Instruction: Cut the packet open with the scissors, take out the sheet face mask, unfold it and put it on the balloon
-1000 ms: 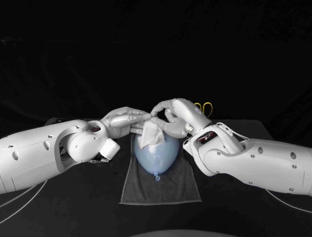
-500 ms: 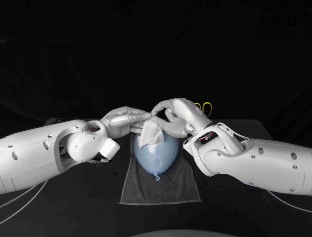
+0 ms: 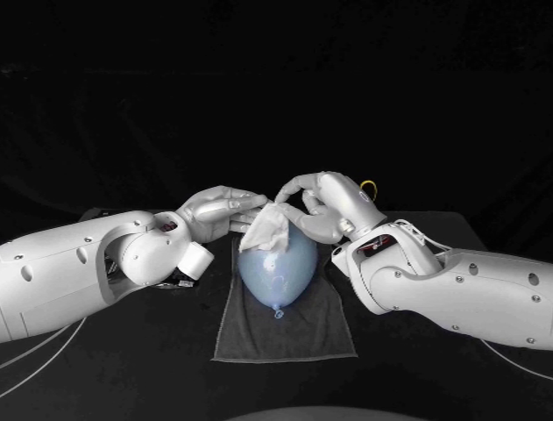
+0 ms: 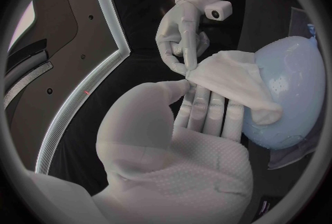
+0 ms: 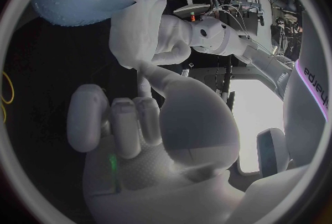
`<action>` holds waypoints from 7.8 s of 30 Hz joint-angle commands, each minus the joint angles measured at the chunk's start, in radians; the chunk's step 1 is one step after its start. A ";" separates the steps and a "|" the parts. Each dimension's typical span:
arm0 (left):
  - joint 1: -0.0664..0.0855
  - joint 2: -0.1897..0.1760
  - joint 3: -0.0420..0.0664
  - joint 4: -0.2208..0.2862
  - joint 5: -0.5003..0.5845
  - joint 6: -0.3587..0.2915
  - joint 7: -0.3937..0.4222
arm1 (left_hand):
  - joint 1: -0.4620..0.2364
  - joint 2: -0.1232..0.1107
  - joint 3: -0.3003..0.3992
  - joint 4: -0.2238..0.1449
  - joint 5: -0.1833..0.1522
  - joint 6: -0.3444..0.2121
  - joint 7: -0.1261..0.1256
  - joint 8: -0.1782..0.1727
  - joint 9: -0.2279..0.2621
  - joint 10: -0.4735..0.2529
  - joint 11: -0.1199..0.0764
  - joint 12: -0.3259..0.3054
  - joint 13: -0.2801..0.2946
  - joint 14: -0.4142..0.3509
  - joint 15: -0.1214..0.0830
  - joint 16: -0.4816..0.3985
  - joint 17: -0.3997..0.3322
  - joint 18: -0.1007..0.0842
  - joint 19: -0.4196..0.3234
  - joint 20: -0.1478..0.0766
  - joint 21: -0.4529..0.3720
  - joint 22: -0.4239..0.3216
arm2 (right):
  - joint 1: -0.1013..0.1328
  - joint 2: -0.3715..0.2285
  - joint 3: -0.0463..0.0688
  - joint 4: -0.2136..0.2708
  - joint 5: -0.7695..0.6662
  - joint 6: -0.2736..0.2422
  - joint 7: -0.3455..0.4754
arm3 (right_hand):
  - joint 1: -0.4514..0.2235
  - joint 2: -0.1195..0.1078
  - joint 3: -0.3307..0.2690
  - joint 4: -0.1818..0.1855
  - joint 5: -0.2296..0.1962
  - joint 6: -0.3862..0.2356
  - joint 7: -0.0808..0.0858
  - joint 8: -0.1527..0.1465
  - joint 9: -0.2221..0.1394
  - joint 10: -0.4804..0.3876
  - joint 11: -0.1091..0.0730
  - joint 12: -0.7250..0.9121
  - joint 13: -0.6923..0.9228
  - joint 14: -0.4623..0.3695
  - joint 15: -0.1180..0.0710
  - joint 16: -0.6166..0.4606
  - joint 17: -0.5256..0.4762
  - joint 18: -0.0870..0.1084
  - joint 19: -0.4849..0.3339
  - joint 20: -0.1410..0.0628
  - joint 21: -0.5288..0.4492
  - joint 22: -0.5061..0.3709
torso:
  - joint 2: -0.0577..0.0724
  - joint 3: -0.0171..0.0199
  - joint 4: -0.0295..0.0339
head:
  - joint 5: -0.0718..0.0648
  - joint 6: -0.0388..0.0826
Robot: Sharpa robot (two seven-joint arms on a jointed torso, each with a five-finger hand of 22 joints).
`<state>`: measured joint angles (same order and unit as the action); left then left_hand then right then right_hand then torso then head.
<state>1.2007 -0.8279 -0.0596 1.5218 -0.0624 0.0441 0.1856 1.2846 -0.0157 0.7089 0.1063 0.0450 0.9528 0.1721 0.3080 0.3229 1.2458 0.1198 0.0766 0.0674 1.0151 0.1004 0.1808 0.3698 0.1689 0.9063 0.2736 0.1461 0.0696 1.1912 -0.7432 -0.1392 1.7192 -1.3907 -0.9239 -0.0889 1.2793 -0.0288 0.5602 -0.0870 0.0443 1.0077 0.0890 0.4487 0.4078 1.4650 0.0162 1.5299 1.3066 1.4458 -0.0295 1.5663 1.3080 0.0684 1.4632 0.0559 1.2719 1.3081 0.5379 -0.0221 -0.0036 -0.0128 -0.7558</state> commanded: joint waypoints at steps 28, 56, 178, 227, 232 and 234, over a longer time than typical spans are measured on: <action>-0.003 0.004 0.001 0.011 -0.039 0.042 -0.024 | -0.043 -0.181 -0.131 0.016 0.004 -0.035 0.019 0.057 0.014 -0.001 0.011 0.004 0.002 -0.008 0.010 -0.001 0.013 0.016 0.011 0.004 -0.008 -0.003 | -0.002 -0.002 0.001 0.006 0.039 -0.034 0.047 | -0.009 0.008 0.012 -0.002 0.004 -0.001 -0.006 0.016 0.018 0.079 -0.009 0.006 0.227 0.125 -0.026 0.004 0.263 -0.012 0.014 -0.004 0.009 0.188 | 0.000 -0.0004 0.0003 | 0.002 -0.001; -0.003 0.001 0.001 0.012 -0.059 -0.002 -0.006 | 0.138 -0.033 -0.157 -0.050 0.005 -0.001 -0.021 0.140 0.041 0.029 -0.022 0.052 0.008 0.020 -0.011 0.028 0.035 0.016 0.053 -0.019 0.008 0.004 | -0.002 -0.013 0.001 0.010 0.054 0.017 0.061 | -0.016 0.008 0.019 -0.002 0.004 -0.005 -0.007 0.029 0.023 0.080 -0.010 0.007 0.228 0.125 -0.027 0.004 0.263 -0.012 0.014 -0.005 0.012 0.189 | 0.000 -0.0007 -0.0002 | 0.002 0.000; -0.014 -0.039 0.001 0.083 -0.142 -0.081 -0.052 | 0.105 -0.079 -0.365 0.152 0.004 0.001 -0.059 0.089 0.008 -0.145 -0.083 0.764 0.508 0.412 -0.123 1.261 0.913 -0.005 0.220 -0.198 0.861 0.606 | -0.019 -0.041 0.000 0.011 0.142 0.159 0.134 | 0.013 0.016 -0.048 0.070 0.004 -0.022 -0.003 0.015 -0.039 0.053 -0.005 -0.025 0.195 0.125 -0.021 0.004 0.263 -0.012 0.010 0.002 0.015 0.189 | 0.000 -0.0007 0.0005 | 0.010 -0.024; -0.017 -0.048 0.001 0.081 -0.232 -0.054 -0.087 | 0.028 -0.068 -0.519 0.184 0.004 -0.071 -0.032 0.093 -0.008 -0.211 -0.058 0.825 0.533 0.421 -0.100 1.297 0.929 -0.004 0.169 -0.177 0.922 0.653 | -0.021 -0.048 0.000 0.012 0.144 0.102 0.104 | 0.014 0.016 -0.044 0.068 0.004 -0.024 -0.003 0.018 -0.038 0.051 -0.006 -0.028 0.193 0.125 -0.022 0.004 0.263 -0.012 0.010 0.001 0.015 0.188 | 0.000 -0.0001 0.0002 | 0.012 -0.027; -0.018 -0.041 0.001 0.081 -0.236 -0.045 -0.075 | 0.053 -0.065 -0.520 0.179 0.004 -0.074 -0.033 0.085 -0.017 -0.208 -0.059 0.822 0.529 0.421 -0.101 1.298 0.929 -0.004 0.170 -0.177 0.924 0.655 | -0.021 -0.046 0.000 0.012 0.146 0.112 0.103 | 0.014 0.016 -0.044 0.068 0.004 -0.024 -0.003 0.018 -0.038 0.051 -0.006 -0.028 0.193 0.125 -0.022 0.004 0.263 -0.012 0.010 0.001 0.015 0.188 | 0.000 -0.0003 -0.0005 | 0.012 -0.027; -0.019 -0.038 0.001 0.081 -0.234 -0.045 -0.064 | 0.081 -0.067 -0.518 0.172 0.004 -0.073 -0.040 0.079 -0.023 -0.209 -0.064 0.820 0.526 0.419 -0.104 1.297 0.925 -0.004 0.171 -0.179 0.928 0.659 | -0.021 -0.045 0.000 0.011 0.146 0.119 0.102 | 0.014 0.016 -0.044 0.068 0.004 -0.024 -0.003 0.018 -0.038 0.051 -0.006 -0.028 0.193 0.125 -0.022 0.004 0.263 -0.012 0.010 0.001 0.015 0.188 | 0.000 -0.0002 -0.0003 | 0.012 -0.028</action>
<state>1.1826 -0.8697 -0.0597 1.5999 -0.2852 -0.0290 0.0970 1.3608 -0.0806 0.1895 0.2835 0.0490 0.8792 0.1353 0.3882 0.2994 1.0371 0.0633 0.9003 0.5938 1.4297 0.0000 1.4743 1.2955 0.1535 1.0808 0.0946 1.0720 0.7258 1.1703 -0.7897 -0.1399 1.7302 -1.2353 -0.8132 0.0170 1.2834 -0.0115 0.5120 -0.0194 0.0437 0.9761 0.0846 0.4627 0.3570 1.4668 0.0146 1.5011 1.3066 1.4509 -0.0274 1.5673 1.3081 0.0603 1.4637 0.0628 1.2856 1.3077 0.5379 -0.0223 -0.0038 -0.0011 -0.7833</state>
